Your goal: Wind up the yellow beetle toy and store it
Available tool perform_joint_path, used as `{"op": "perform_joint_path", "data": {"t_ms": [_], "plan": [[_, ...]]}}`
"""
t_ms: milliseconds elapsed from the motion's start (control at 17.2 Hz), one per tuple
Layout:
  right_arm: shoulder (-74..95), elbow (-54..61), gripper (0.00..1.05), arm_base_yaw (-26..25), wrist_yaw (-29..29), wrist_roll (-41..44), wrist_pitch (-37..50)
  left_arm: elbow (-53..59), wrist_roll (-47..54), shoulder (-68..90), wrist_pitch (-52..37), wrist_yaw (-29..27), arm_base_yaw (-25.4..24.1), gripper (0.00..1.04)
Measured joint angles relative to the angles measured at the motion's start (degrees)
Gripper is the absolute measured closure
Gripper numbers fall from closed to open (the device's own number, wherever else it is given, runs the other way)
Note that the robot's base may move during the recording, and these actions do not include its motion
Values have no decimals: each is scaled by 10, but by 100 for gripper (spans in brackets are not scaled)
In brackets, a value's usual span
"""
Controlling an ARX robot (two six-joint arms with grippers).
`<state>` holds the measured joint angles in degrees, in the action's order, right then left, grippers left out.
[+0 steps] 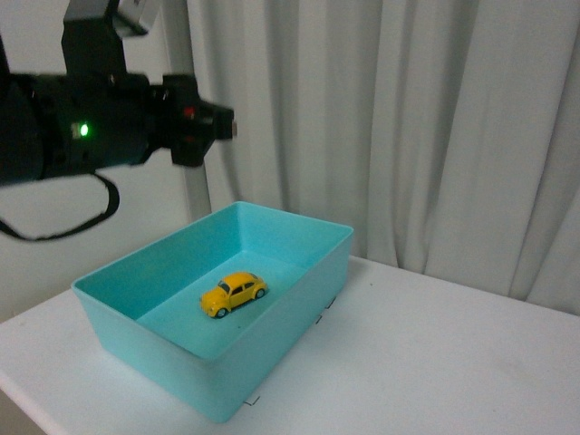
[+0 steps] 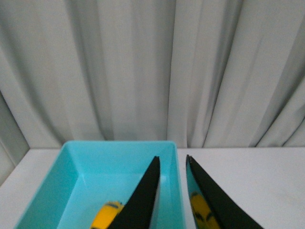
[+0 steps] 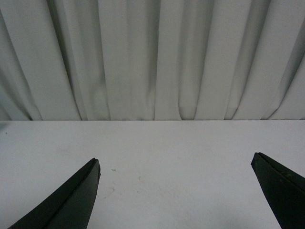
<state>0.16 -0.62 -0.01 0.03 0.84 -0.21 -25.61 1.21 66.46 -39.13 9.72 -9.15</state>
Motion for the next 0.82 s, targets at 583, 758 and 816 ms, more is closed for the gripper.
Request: {"op": "perform_joint_path", "data": {"t_ms": [583, 758, 816], "plan": [[0, 0, 7, 0, 0, 0, 0, 228, -10, -333, 94, -97, 91, 103], [0, 0, 7, 0, 0, 0, 0, 250, -10, -370, 109, -97, 91, 103], [0, 0, 7, 0, 0, 0, 0, 250, -10, -395, 127, -97, 91, 103]]}}
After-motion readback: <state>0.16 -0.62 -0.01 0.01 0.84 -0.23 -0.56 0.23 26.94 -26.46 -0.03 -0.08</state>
